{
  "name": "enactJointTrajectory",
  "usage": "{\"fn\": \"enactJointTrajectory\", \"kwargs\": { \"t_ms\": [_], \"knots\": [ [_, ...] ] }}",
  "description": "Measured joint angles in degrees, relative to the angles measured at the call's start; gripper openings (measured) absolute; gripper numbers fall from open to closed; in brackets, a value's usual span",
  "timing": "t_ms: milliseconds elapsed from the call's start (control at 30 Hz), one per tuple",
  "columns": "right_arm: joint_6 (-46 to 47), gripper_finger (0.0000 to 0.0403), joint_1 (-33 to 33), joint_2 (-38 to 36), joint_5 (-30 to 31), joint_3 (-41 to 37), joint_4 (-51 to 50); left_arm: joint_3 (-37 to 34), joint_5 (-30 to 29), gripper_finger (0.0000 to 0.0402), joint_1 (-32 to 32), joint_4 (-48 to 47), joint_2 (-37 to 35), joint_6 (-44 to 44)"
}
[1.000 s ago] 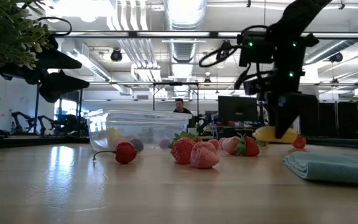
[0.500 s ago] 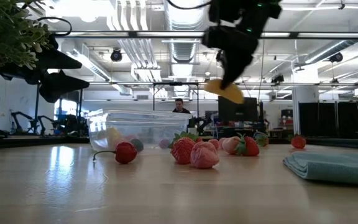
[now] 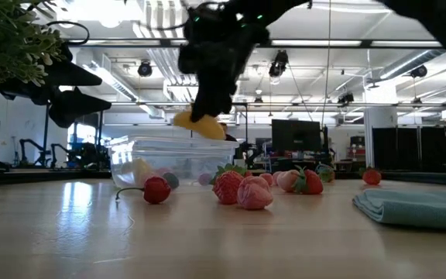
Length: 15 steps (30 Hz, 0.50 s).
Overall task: Pick and placing Produce into tupperware
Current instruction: Put the yellow banana into the transparent bin, then put the red strawberry into the transparent bin
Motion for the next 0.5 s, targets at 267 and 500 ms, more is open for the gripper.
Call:
{"fn": "enactJointTrajectory", "kwargs": {
  "t_ms": [267, 500],
  "knots": [
    [-1.7, 0.0206, 1.1, 10.9, 0.5, 14.5, -10.8, 0.0, 0.0, 0.0293, 0.0, 0.0, 0.0, 0.0],
    [0.2, 0.0253, 0.8, 9.8, 7.4, 17.4, -12.7, 0.0, 0.0, 0.0293, 0.0, 0.0, 0.0, 0.0]
  ]
}}
